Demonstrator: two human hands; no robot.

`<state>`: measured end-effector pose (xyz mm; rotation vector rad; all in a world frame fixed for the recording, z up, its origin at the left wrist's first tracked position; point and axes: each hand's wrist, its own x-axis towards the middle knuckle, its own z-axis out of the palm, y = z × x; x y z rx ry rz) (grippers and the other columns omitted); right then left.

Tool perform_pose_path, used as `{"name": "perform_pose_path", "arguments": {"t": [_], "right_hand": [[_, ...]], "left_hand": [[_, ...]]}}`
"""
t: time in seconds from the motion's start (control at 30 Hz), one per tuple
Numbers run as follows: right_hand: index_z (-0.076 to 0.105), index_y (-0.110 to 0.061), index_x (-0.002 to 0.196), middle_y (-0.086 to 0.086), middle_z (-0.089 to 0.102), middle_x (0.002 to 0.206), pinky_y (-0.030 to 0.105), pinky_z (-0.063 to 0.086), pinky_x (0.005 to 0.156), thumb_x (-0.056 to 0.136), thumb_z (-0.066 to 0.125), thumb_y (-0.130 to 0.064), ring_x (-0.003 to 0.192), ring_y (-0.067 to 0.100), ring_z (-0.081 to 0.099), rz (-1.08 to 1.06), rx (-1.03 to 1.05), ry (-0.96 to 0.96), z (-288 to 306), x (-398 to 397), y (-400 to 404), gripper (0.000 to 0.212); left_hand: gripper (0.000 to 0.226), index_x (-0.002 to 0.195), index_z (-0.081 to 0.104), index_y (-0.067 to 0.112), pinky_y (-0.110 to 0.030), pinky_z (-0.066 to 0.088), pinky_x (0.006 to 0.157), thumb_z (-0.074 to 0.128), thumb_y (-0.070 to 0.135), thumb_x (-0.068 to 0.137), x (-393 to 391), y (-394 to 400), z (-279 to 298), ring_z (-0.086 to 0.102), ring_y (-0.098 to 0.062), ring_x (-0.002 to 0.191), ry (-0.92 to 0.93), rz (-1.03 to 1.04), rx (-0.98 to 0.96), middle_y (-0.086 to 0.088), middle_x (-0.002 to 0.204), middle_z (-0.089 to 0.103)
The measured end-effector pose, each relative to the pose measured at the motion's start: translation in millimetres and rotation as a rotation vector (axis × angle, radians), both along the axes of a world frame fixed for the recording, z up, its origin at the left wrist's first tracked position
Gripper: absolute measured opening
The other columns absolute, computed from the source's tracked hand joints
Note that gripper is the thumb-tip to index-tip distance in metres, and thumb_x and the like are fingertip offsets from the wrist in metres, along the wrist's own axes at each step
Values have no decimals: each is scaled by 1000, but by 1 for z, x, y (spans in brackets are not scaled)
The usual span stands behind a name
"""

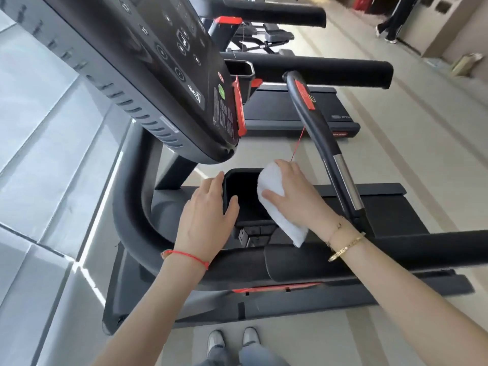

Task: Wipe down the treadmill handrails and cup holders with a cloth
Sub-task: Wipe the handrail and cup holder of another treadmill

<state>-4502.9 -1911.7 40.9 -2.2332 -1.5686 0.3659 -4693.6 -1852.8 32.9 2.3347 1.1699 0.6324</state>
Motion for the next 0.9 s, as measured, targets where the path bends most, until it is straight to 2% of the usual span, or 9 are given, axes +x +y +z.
{"name": "perform_pose_path", "arguments": {"t": [0.13, 0.23, 0.4, 0.47, 0.63, 0.7, 0.73, 0.83, 0.9], "right_hand": [[34, -20, 147, -1, 41, 146, 27, 32, 92, 96, 57, -37, 129, 23, 45, 274, -71, -164, 11, 21, 37, 59], [41, -24, 142, -8, 48, 140, 29, 35, 85, 96, 56, -43, 123, 19, 49, 376, -62, -257, 9, 26, 46, 53], [35, -26, 143, -13, 37, 140, 20, 33, 85, 96, 51, -46, 113, 6, 43, 255, 9, 95, -5, 36, 15, 53], [34, -24, 142, -11, 35, 139, 23, 32, 88, 97, 49, -46, 115, 5, 41, 263, 3, 112, -5, 36, 11, 53], [45, -19, 137, -1, 53, 132, 35, 42, 90, 99, 45, -45, 114, 22, 52, 505, -6, -384, 11, 21, 54, 46], [49, -19, 133, 0, 59, 125, 40, 45, 89, 98, 46, -47, 110, 25, 56, 525, 4, -430, 10, 19, 59, 44], [50, -21, 133, -2, 60, 125, 39, 46, 88, 97, 48, -48, 110, 24, 57, 487, 21, -369, 8, 21, 56, 45], [46, -26, 135, -8, 56, 127, 34, 41, 84, 93, 54, -49, 105, 17, 53, 280, 24, 23, -3, 35, 35, 49], [42, -25, 136, -9, 52, 124, 31, 37, 82, 93, 54, -48, 101, 13, 48, 220, 6, 110, -9, 38, 25, 50]], "left_hand": [[60, 150, 31, 13, -41, 51, 83, 49, 35, 98, 0, 1, -2, 57, -25, 105, -22, 33, -43, -3, 123, 53], [56, 147, 37, 11, -40, 48, 91, 50, 33, 98, 0, 3, -3, 55, -24, 114, -39, 46, -59, -4, 128, 55], [51, 144, 43, 12, -38, 49, 92, 50, 32, 98, 1, 3, -3, 56, -21, 114, -38, 50, -51, -3, 128, 56], [51, 144, 43, 13, -36, 50, 91, 50, 33, 98, 1, 2, -2, 56, -19, 113, -33, 49, -42, -2, 128, 56], [45, 140, 48, 15, -39, 51, 86, 53, 29, 97, 1, 0, 0, 59, -18, 104, -54, 47, -39, -2, 117, 60], [43, 137, 50, 18, -37, 51, 83, 54, 27, 96, 1, 0, 0, 59, -18, 99, -70, 46, -33, -1, 111, 61], [44, 139, 49, 18, -32, 50, 83, 54, 27, 96, 2, 0, -1, 59, -16, 100, -74, 46, -33, 0, 112, 60], [49, 143, 45, 19, -21, 44, 88, 53, 30, 96, 2, 1, -4, 57, -11, 107, -72, 45, -39, 4, 120, 58], [50, 144, 44, 19, -18, 42, 89, 54, 30, 96, 1, 2, -5, 56, -10, 109, -70, 45, -39, 4, 121, 58]]}}
